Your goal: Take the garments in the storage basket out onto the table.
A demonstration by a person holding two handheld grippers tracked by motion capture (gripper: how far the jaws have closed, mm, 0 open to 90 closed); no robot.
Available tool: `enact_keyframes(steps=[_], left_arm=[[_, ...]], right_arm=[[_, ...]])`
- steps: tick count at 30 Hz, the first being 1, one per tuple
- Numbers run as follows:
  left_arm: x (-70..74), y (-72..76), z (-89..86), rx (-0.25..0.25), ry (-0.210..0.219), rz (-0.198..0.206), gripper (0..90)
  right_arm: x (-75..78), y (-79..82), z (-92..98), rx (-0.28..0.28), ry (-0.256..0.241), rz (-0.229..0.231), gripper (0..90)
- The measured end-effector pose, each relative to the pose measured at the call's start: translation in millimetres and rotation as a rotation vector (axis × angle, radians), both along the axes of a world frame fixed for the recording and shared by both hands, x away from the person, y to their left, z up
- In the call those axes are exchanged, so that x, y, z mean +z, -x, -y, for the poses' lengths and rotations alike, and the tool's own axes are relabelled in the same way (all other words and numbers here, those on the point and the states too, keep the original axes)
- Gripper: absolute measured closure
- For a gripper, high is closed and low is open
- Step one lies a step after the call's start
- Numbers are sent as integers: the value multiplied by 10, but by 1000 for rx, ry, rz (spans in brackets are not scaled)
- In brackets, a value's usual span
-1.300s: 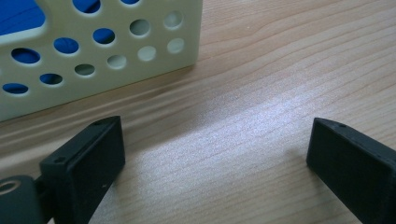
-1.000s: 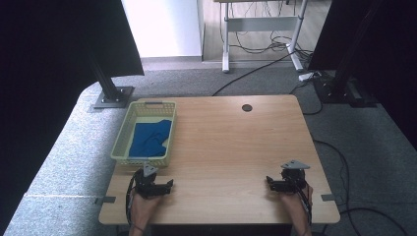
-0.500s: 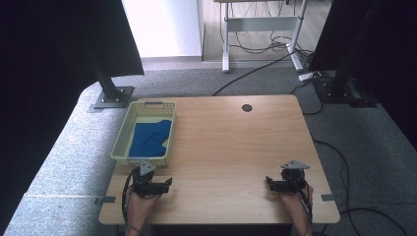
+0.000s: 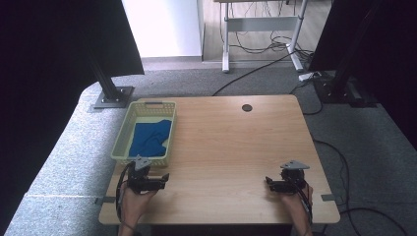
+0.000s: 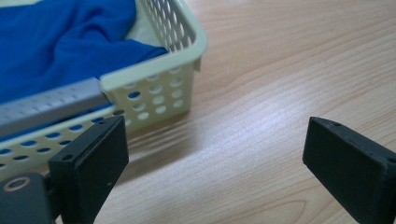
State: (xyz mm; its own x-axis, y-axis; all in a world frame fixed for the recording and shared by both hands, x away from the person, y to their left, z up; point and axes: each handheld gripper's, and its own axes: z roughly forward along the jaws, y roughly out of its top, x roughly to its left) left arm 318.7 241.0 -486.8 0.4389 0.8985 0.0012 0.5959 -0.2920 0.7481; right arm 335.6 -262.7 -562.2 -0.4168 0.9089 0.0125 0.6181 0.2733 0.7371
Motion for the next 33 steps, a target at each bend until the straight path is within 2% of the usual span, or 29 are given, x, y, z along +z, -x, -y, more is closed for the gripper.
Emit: enact_keyframes(steps=[6, 15, 33], left_arm=[[108, -37, -20, -6, -7, 0, 65], [319, -167, -58, -12, 1, 28, 58], [458, -532, -106, 9, 14, 34, 46]], right_arm=[[0, 0, 0, 0, 0, 0, 89], [0, 0, 0, 0, 0, 0, 89], [0, 0, 0, 0, 0, 0, 89]])
